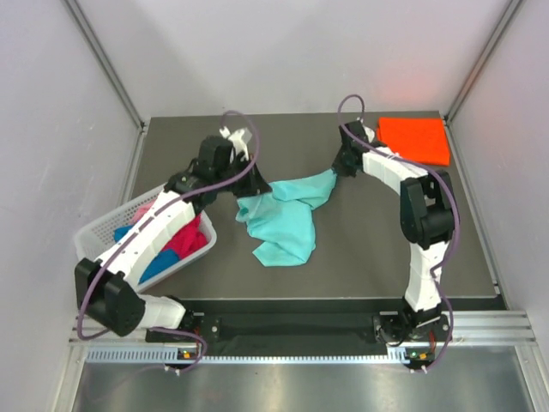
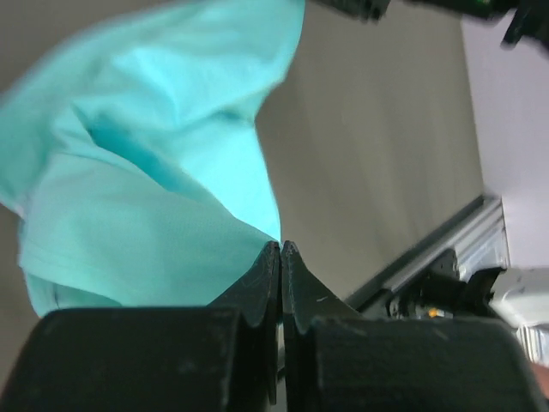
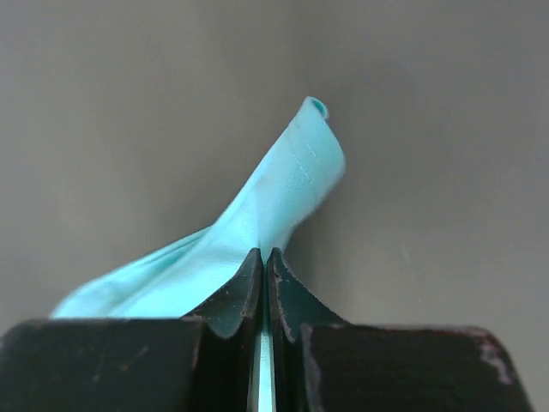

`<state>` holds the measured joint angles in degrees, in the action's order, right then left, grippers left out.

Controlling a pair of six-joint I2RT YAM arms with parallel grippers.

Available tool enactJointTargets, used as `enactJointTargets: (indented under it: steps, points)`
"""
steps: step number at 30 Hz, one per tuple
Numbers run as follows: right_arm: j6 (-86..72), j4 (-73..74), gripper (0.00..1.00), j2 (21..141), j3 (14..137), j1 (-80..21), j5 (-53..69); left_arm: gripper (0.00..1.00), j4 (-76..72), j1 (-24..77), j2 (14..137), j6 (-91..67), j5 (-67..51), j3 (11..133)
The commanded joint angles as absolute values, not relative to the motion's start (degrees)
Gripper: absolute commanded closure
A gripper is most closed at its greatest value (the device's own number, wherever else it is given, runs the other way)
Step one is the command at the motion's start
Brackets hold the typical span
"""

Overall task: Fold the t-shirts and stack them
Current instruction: Move the tshirt to the center of the board, then flatten the tshirt out

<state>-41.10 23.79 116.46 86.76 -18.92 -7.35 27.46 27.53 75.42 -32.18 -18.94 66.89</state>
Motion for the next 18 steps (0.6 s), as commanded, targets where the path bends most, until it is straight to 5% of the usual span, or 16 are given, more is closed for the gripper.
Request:
enactJointTargets:
  steps: [1,7,9,16,18]
  points:
    - [-37.4,22.9,1.00,113.4,94.7,-16.2,-6.7,1.00,30.4,26.7,78.5,-27.3,-15.0,82.2]
    - [-32.7,25.3,1.00,97.2,85.9,-12.7,-6.5,1.00,35.2,28.1,76.2,-24.1,-11.8,87.8]
    - [-31.6,26.5,0.93,91.5,77.9,-11.6,-6.3,1.00,34.5,29.0,72.1,-26.4,-13.9,79.8]
    - [-33.5,27.4,0.94,76.7,49.2,-2.7,-3.6,1.00,26.7,35.0,59.6,-39.8,-17.8,45.1]
    - [-34.3,28.9,0.83,73.8,46.1,-0.5,-4.3,0.85,26.3,35.6,57.6,-41.6,-19.2,41.8]
